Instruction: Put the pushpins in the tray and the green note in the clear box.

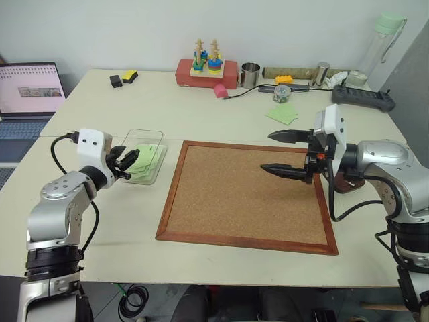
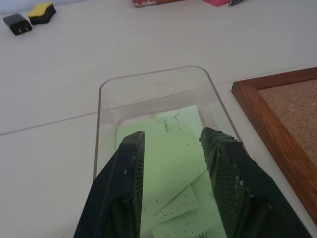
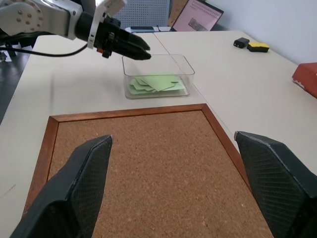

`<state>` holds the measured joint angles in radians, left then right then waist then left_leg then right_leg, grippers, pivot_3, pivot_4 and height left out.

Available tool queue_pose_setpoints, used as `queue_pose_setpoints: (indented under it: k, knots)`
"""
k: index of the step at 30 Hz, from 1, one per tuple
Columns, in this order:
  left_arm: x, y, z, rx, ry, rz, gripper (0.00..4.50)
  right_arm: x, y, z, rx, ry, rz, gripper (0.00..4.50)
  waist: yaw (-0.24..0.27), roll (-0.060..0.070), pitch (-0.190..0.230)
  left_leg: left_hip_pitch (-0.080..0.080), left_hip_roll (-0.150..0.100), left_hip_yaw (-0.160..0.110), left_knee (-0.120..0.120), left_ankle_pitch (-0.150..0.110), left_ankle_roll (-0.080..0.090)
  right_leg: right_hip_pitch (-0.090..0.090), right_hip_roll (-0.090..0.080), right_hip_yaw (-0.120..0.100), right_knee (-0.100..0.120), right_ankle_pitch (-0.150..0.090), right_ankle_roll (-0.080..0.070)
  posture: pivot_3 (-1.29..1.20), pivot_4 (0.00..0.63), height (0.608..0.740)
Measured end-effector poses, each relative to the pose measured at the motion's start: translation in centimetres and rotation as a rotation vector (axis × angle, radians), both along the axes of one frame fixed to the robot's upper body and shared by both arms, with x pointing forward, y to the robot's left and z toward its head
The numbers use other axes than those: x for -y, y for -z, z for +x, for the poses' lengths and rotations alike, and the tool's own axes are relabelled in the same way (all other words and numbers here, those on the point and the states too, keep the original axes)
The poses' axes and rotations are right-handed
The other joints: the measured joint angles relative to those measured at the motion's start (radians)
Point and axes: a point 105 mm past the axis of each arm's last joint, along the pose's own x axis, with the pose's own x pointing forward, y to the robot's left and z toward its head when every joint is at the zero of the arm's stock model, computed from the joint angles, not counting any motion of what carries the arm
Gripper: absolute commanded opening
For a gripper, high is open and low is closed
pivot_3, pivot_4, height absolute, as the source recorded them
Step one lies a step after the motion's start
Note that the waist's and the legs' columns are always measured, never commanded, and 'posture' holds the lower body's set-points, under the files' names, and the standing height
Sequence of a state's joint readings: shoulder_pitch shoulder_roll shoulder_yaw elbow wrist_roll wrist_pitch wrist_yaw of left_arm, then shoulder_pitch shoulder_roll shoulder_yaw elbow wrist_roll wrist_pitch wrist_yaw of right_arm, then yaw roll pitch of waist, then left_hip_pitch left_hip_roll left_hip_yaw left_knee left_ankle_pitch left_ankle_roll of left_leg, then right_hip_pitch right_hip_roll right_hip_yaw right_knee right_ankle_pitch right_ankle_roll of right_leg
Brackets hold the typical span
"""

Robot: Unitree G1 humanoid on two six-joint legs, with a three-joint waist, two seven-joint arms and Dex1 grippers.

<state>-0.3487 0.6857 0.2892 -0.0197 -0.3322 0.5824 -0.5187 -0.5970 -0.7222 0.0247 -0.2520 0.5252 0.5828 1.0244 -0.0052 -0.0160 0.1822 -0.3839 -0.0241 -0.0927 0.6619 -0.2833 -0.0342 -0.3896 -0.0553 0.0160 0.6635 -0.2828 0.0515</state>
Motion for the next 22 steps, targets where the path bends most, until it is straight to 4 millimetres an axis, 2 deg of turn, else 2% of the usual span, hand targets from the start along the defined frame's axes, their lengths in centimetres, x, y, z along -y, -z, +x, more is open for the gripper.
queue_pose_setpoints:
  k: [4,8,11,16,19,22]
  knots:
    - [0.8,-0.3,-1.1,0.0,0.066,0.031,3.29,0.4,0.4,0.0,-0.007,0.017,-0.013,4.16,0.0,0.0,0.0,0.0,0.0,0.0,0.0,0.0,0.0,0.0,0.0,0.0,0.0,0.0,0.0,0.0,0.15,0.74]
    - [1.4,-0.4,-3.6,-0.041,0.203,0.158,3.29,1.5,1.2,0.2,-0.013,0.061,-0.048,4.16,-0.002,0.0,0.0,0.0,0.001,0.0,-0.001,0.0,0.0,0.0,0.0,0.001,0.0,0.0,0.0,0.0,0.15,0.74]
    - [0.6,-0.4,-5.4,-0.071,0.236,0.289,3.29,4.1,2.1,0.1,-0.021,0.131,-0.097,4.16,0.001,0.0,0.0,0.0,0.001,0.001,-0.001,-0.002,0.004,0.0,0.0,0.001,-0.001,0.0,0.0,0.0,0.15,0.74]
    - [-3.1,0.7,-8.5,-0.202,0.268,0.407,3.29,11.2,5.5,-1.5,-0.136,0.258,-0.304,4.16,0.007,0.002,0.001,0.001,0.0,0.004,-0.001,-0.002,0.004,0.001,-0.001,0.001,-0.001,0.0,-0.001,0.0,0.15,0.74]
    - [-4.1,1.5,-9.6,-0.248,0.287,0.383,3.29,13.9,6.0,-2.4,-0.169,0.319,-0.353,4.16,0.003,0.002,0.001,0.002,0.002,0.005,-0.001,-0.003,0.005,0.001,0.0,0.001,-0.001,0.001,-0.002,0.0,0.15,0.74]
    - [-4.2,1.8,-10.0,-0.261,0.298,0.367,3.29,15.6,6.6,-3.3,-0.199,0.368,-0.371,4.16,0.002,0.002,0.001,0.003,0.003,0.005,-0.001,-0.003,0.005,0.002,0.0,0.001,0.0,0.001,-0.003,0.0,0.15,0.74]
